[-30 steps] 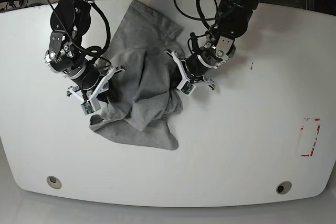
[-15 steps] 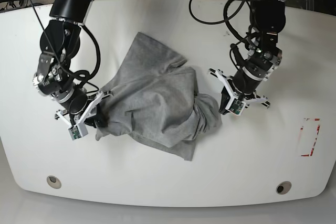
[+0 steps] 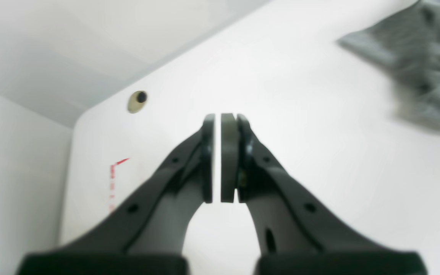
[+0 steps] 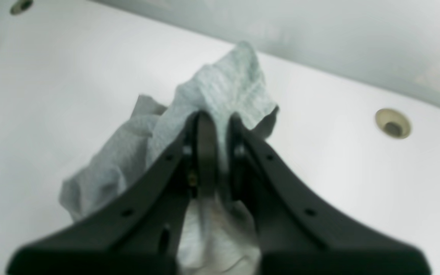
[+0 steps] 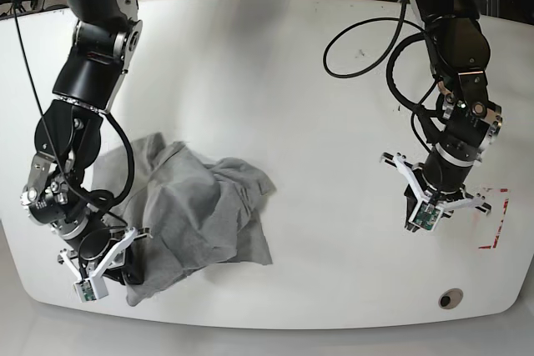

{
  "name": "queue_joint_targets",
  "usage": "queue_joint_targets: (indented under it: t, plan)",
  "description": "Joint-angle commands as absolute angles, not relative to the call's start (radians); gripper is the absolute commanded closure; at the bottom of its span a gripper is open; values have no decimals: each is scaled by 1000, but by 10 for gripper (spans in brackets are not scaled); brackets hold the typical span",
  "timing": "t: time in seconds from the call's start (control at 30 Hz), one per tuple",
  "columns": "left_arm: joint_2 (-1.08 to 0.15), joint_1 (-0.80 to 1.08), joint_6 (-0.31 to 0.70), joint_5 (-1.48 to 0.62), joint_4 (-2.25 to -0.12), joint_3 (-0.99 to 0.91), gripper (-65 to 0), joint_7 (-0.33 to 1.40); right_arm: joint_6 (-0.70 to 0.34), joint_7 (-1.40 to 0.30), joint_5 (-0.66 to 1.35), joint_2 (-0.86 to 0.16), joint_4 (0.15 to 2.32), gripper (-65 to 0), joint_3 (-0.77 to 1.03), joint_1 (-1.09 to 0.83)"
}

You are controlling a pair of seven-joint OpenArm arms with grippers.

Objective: Fold the T-shirt properly
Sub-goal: 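Lift the shirt with both grippers, bringing the left gripper toward the right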

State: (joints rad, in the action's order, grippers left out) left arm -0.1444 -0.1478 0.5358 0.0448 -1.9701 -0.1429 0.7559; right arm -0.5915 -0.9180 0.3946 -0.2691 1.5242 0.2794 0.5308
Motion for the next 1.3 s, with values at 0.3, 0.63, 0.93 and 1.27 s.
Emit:
queue_joint_targets:
  t: [0.3, 0.63, 0.93, 1.27]
  plan:
    - [-48, -84, 611, 41, -1939, 39, -138, 743, -593, -885, 412, -294, 1604, 0, 188, 591]
    - [85, -97, 484, 120, -1669, 236, -397, 587, -593, -885, 412, -289, 1649, 0, 151, 587]
    - [136, -237, 444, 153, -1245, 303, -440, 387, -593, -885, 412, -289, 1649, 0, 151, 568]
    - [157, -380, 320, 148, -903, 305, -447, 202, -593, -885, 412, -295, 1649, 0, 153, 559]
